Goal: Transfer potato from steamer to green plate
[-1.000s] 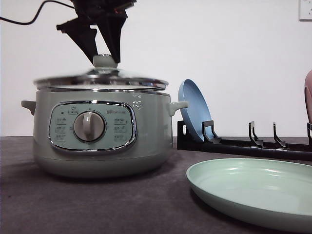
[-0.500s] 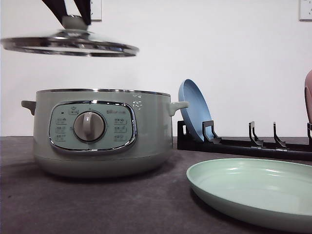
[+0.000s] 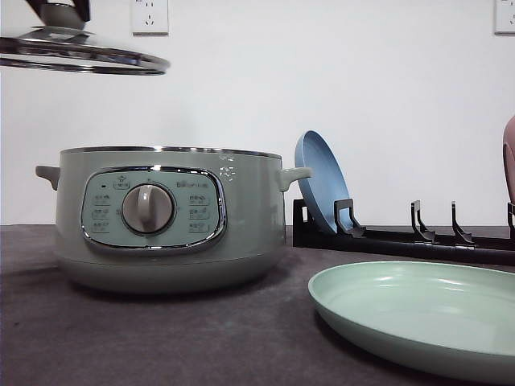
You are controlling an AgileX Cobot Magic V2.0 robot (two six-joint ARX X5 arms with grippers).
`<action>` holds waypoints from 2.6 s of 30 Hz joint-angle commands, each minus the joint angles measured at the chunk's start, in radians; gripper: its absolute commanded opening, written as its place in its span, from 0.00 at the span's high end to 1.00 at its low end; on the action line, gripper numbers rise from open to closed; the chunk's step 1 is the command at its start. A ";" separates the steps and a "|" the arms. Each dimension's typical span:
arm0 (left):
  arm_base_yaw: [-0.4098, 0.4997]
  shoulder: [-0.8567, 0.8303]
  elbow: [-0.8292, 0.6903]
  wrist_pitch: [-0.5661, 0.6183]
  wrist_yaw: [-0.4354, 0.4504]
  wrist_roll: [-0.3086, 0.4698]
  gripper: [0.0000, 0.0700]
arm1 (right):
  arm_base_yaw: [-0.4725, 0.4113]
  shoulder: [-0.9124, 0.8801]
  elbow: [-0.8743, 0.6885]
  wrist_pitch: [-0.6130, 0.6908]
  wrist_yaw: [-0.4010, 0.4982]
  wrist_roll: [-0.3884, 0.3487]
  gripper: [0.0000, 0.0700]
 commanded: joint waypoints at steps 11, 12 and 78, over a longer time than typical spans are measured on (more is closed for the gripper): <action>0.117 -0.010 0.047 0.033 -0.003 0.000 1.00 | 0.009 0.104 0.028 0.013 -0.108 0.002 0.19; 0.123 -0.010 0.047 0.033 -0.003 0.000 1.00 | 0.009 0.131 0.035 0.013 -0.125 -0.004 0.19; 0.182 0.019 0.044 0.035 -0.003 -0.028 1.00 | -0.122 1.867 1.226 -0.088 -0.494 -0.616 0.13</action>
